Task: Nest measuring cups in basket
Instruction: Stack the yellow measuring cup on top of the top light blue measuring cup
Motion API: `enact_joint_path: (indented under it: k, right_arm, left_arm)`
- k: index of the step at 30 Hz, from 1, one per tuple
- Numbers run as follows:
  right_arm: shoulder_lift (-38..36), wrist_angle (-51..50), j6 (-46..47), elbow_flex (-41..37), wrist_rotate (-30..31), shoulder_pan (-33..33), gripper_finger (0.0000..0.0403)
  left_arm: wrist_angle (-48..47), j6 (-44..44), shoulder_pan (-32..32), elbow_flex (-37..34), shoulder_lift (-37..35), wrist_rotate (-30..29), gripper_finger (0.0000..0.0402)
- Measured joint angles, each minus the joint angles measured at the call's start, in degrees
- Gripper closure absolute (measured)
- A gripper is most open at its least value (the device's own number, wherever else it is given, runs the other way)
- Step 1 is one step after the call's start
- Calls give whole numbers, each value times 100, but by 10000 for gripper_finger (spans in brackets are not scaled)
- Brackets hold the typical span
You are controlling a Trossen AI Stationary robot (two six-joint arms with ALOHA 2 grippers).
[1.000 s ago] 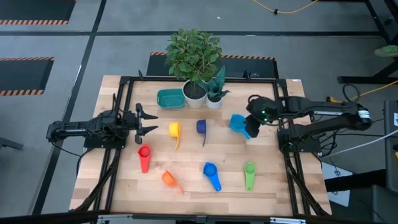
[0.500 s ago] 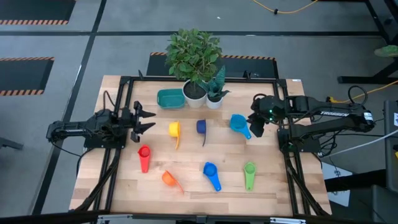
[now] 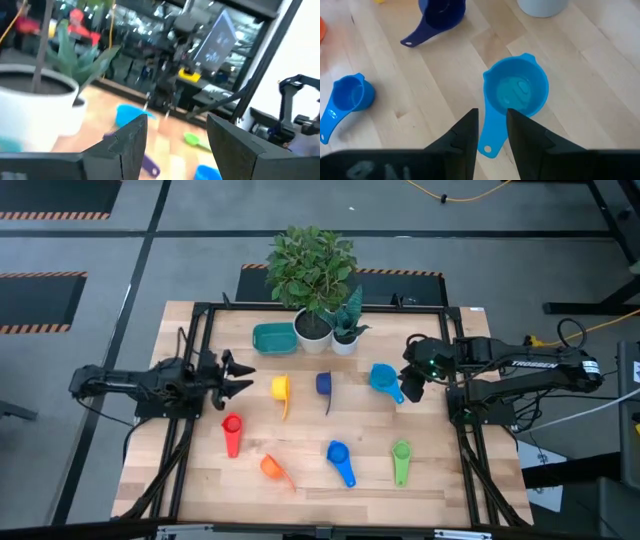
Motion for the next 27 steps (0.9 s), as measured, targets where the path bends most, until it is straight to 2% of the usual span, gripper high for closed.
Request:
enact_joint_path:
  k: [6, 13, 22, 27]
  right_arm:
    - [-1, 0, 2, 0, 0, 0, 297]
    - [-1, 0, 1, 0, 0, 0, 297]
    - [-1, 0, 2, 0, 0, 0, 297]
    - [-1, 0, 0, 0, 0, 0, 297]
  left_arm:
    - [56, -402, -385, 176, 891, -615, 204]
    - [29, -1160, -783, 497, 2007, -972, 204]
    - [-122, -1234, -1197, 1628, 3634, -1183, 204]
    - [-742, -1796, -1369, 2394, 4476, -1185, 204]
